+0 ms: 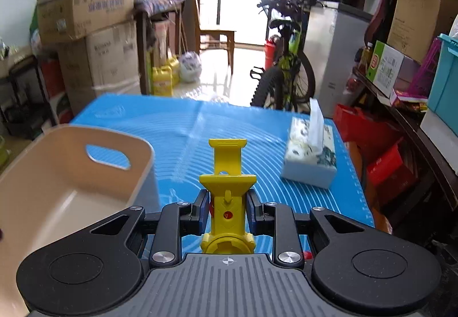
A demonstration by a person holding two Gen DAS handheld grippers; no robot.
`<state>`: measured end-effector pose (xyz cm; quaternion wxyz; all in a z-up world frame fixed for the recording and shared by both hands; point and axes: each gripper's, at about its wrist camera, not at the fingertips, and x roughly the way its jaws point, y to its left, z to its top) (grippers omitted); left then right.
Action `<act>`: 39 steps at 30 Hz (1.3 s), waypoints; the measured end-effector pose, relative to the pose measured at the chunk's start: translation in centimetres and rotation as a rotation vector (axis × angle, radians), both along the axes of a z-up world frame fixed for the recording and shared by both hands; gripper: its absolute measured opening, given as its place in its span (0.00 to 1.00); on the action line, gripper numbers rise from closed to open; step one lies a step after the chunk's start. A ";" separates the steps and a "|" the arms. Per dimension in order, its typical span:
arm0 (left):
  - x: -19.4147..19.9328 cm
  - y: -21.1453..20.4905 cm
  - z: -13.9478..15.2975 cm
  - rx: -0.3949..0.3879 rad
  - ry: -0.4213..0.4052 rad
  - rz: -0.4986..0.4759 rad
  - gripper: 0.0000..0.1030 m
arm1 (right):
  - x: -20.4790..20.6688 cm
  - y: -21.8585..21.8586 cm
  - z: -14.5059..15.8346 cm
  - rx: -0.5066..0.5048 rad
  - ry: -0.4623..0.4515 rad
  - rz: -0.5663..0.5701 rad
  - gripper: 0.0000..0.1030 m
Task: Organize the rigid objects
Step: 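Carry the yellow toy into the basket and open the right gripper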
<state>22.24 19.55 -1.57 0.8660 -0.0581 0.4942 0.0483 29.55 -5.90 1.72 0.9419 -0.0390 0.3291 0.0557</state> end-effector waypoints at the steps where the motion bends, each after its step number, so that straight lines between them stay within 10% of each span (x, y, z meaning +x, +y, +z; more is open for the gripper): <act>1: 0.0 0.0 0.0 0.000 0.000 0.000 0.06 | -0.2 0.2 0.5 0.007 -0.011 0.008 0.34; 15: 0.0 0.0 0.0 0.001 0.000 0.000 0.05 | -2.5 6.0 5.0 0.125 -0.059 0.180 0.34; 39: 0.0 -0.2 0.1 0.002 0.000 -0.001 0.05 | -3.9 15.7 -3.3 0.028 0.245 0.347 0.34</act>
